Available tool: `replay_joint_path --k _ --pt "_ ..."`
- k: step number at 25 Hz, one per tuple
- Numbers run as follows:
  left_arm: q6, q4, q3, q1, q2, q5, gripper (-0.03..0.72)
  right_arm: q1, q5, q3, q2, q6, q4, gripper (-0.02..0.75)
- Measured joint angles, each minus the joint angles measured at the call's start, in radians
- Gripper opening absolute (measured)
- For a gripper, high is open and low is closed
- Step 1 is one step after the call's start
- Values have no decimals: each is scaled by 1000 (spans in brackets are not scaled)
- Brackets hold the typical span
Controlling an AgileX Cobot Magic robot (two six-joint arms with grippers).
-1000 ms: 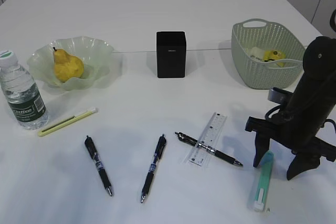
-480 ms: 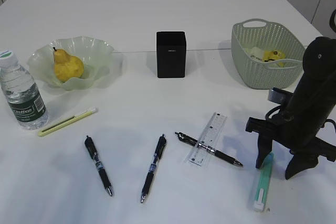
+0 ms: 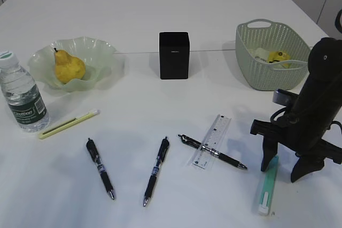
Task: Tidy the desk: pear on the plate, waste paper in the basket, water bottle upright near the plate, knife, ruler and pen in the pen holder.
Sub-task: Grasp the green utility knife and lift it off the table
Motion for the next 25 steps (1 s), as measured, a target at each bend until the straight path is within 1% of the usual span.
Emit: replay_joint_path --k 4,12,25 --pt "0 0 0 0 0 0 384 0 -6 0 0 0 -3 473" --pt "0 0 0 0 0 0 384 0 -14 0 0 0 -6 373" --pt "0 4 0 0 0 0 384 0 -24 0 0 2 -6 354"
